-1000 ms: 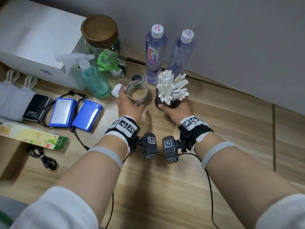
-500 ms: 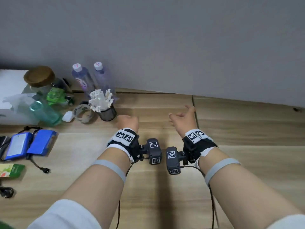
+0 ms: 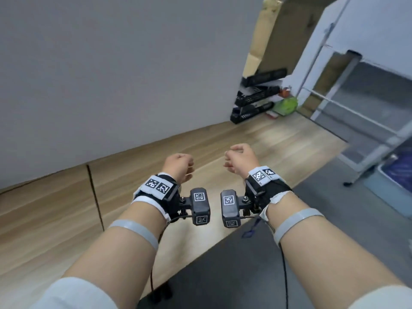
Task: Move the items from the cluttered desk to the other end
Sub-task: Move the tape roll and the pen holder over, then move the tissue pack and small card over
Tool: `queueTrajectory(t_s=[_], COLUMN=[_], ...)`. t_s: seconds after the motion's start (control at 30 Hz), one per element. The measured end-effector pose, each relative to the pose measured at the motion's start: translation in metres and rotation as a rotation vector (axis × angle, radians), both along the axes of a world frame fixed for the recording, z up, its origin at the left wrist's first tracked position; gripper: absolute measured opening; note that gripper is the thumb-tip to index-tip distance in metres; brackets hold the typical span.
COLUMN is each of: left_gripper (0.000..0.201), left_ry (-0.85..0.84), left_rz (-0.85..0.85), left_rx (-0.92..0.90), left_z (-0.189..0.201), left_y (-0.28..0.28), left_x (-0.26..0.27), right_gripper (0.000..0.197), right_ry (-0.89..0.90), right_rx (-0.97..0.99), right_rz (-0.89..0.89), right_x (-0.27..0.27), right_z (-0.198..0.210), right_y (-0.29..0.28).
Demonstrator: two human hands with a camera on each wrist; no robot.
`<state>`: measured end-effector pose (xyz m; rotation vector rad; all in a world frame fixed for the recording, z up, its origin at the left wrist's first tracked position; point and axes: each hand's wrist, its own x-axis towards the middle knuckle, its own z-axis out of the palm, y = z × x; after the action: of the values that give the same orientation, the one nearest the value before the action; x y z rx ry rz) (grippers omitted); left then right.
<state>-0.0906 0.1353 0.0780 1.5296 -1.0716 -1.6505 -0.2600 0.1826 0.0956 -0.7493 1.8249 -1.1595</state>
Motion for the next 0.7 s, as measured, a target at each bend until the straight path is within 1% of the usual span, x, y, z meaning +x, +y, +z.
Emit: queueTrajectory(t_s=[0.07,0.17,0.27,0.37,0.43,0.53,0.7], left_gripper=[0.013,0.012,0.01,0.009,0.008,0.007,0.013], left_ry=[0.003,0.001,-0.01,-0.003,0.016,0.044,0.074], left_rz=[-0.057,-0.131,-0.187,-0.225,-0.249,-0.275,-0.229], left_rx=[-0.027,-0.061,-0.07,-0.077,-0.062,-0.023,0.101], left_z=[0.01,0.018,0.018,0.01,0.001,-0.014,-0.033], left_y=[0.002,0.002,-0.006,-0.023,-0.036,-0.061,-0.119], left_x=[-0.05,-0.114,-0.171,-0.231,-0.273,-0.338,-0.431], right_gripper=[0.02,0.017,0.012,0.01,0.008,0.011,0.005], right_ry=[-0.017,-0.015,-0.018,-0.013,0.006,0.054,0.103], right_rx=[-0.015,-0.015,-0.023,-0.02,0.003,0.042,0.131], right_rz=[-0.041,-0.084,-0.127,-0.156,-0.169,-0.19,-0.172], right_x=[-0.049,-0.11,-0.162,-0.215,-0.254,-0.315,-0.405], right_z=[0.008,0.01,0.004,-0.004,-0.011,-0.021,-0.023], right_y=[0.013,0.026,0.032,0.031,0.024,0.004,-0.048])
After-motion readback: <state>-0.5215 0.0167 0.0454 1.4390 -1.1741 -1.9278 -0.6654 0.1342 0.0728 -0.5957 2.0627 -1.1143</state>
